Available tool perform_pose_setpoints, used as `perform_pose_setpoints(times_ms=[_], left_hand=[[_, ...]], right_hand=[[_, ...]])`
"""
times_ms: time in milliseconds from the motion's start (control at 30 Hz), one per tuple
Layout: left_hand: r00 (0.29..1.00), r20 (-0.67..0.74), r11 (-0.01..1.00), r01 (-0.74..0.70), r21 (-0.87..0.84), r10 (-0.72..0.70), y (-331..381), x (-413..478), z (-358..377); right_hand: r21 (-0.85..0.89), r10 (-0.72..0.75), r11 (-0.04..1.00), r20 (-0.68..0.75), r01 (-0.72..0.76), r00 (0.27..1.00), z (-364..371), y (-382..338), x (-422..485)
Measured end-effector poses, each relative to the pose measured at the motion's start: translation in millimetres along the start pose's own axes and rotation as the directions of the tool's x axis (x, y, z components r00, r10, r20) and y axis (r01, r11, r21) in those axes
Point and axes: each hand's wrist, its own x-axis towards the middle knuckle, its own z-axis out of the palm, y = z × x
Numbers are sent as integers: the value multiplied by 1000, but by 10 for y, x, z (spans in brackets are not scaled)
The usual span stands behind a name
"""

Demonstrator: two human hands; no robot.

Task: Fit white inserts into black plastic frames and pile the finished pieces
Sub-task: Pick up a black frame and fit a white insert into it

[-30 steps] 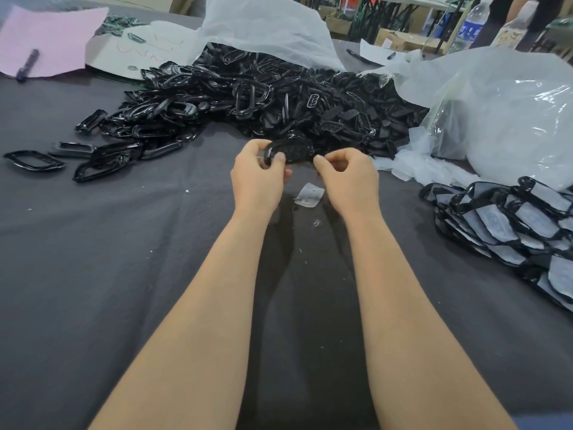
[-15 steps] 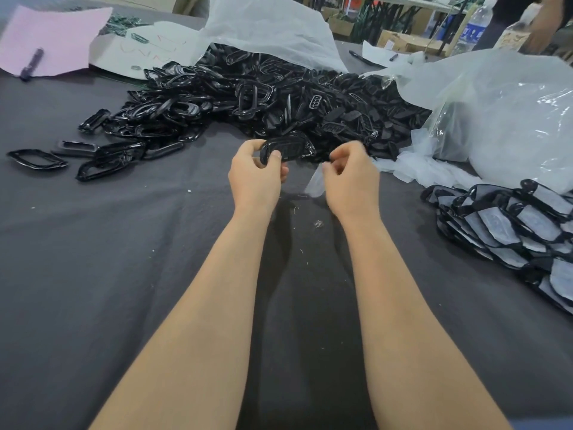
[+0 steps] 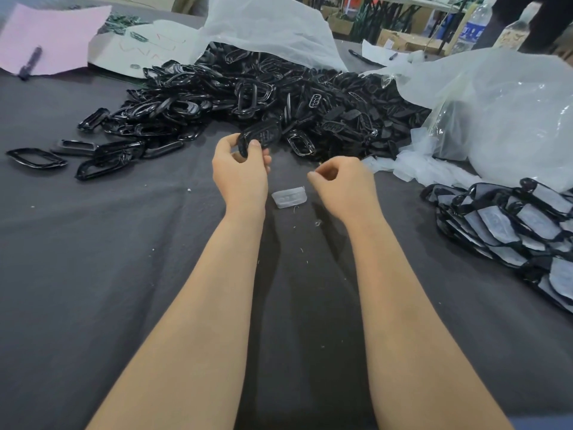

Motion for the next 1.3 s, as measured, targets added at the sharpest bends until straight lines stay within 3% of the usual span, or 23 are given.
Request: perform_pose_setpoints(times_ms=[100,233,400,567,800,833,933,1033,1300], left_hand=[[1000,5,1000,2,8,-2,-5,-12,5],[1000,15,1000,-3,26,3,4,-26,0],[1000,18,999,1,36,-2,8,-31,0],[1000,25,998,4,55,-5,-4,-25,3],[987,162,988,-41,148,17,-22,-52,9],[982,188,985,-59,161,28,-25,-63,16],[965,260,976,-98,196,44,-16,-89,33],[943,330,974,-118,194,48,-2,-100,36],[905,425,980,-106,168,25,-3,-130,60]], right_hand=[[-161,76,986,177,-47,981,23,-66,-53],[-165,54,986,202,-21,978,71,-142,-70],[161,-32,987,130,11,991,57,-101,-44],[452,12,892,18,-18,1000,32,-49,14],[850,94,522,31,-76,995,-76,-32,29],[851,93,521,13,-60,996,-77,-37,30],[733,43,680,-79,29,996,-43,-59,18],[642,1,762,-123,79,992,5,-75,9],[590,74,801,-269,103,960,84,-99,-7]])
